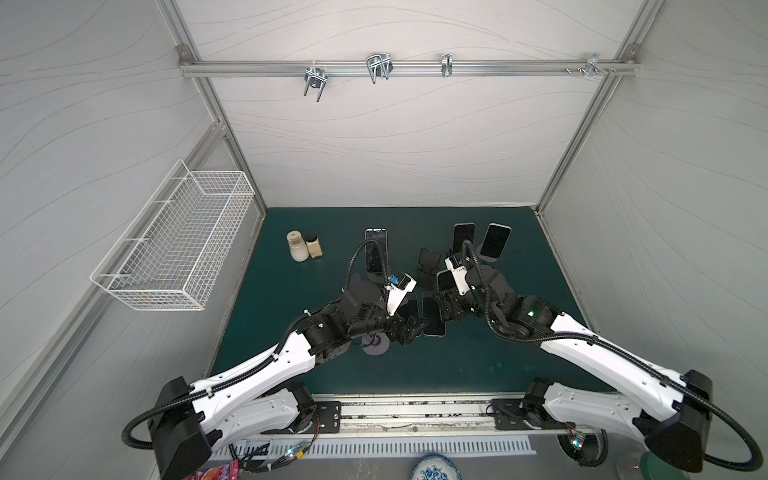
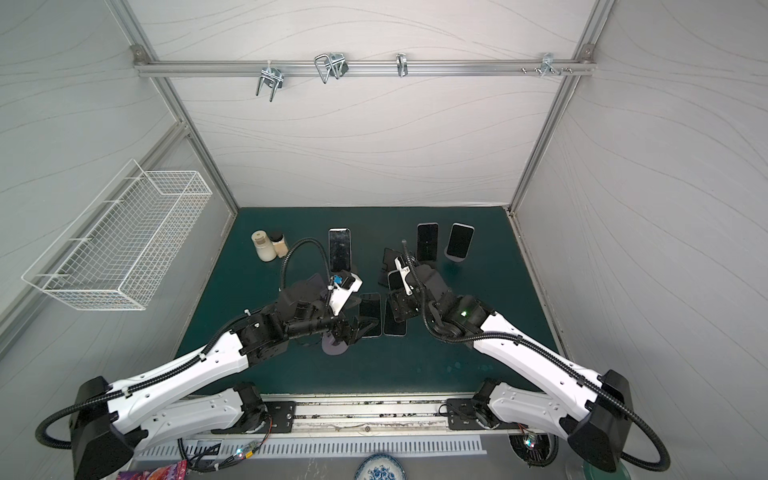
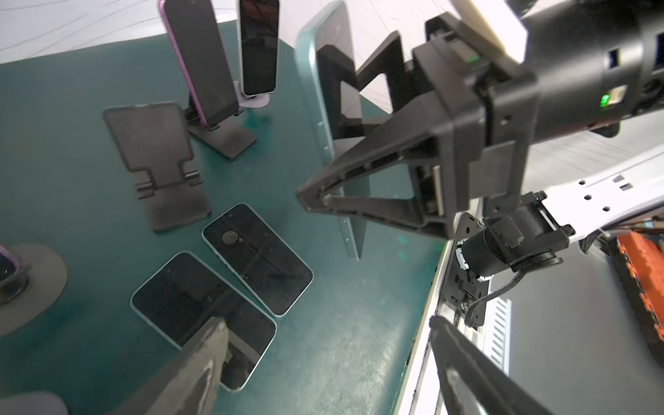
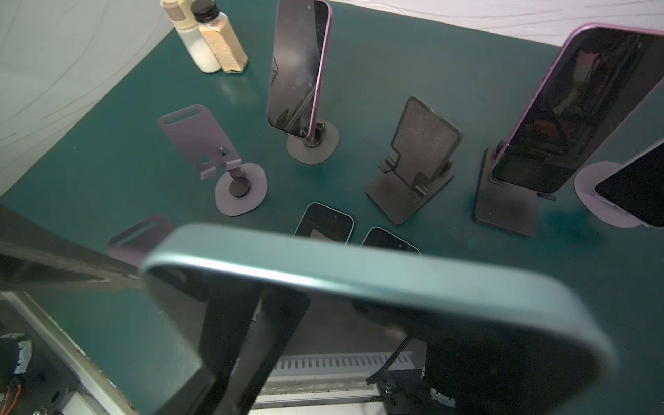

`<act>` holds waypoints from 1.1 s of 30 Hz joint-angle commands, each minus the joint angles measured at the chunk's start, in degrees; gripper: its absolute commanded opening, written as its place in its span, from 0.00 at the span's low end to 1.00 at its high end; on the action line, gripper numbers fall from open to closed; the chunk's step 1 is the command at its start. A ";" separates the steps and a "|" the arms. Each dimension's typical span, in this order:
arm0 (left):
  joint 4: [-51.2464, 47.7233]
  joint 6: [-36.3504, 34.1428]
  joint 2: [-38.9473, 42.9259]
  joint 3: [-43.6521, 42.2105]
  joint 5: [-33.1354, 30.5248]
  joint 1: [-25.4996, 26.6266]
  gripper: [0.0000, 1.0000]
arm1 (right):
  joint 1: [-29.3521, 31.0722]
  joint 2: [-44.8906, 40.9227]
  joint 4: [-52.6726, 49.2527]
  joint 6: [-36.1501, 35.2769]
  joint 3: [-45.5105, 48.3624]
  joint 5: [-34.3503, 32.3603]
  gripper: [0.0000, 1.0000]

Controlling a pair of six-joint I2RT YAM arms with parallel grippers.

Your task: Remove the phone from the phone stand

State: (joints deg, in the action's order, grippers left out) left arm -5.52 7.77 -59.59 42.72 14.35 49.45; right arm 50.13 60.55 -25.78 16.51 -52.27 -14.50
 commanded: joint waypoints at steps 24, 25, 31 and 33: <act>8.56 -8.71 -4.10 -2.07 2.17 0.12 0.90 | -11.91 0.56 3.19 7.30 4.21 5.90 0.69; 8.69 -8.82 -4.29 -2.03 2.17 0.12 0.90 | -12.47 0.73 3.32 7.54 4.26 6.47 0.69; 7.90 -9.59 -4.92 -1.33 2.23 0.12 0.90 | -14.77 2.23 3.40 8.05 3.93 8.95 0.69; 7.54 -9.88 -4.80 -1.24 2.01 0.12 0.90 | -15.48 2.77 3.07 8.01 3.91 9.45 0.69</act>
State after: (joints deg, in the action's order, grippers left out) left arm 0.40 -0.34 -64.12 39.92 16.86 49.45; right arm 35.53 62.87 -24.51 23.59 -47.70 -6.92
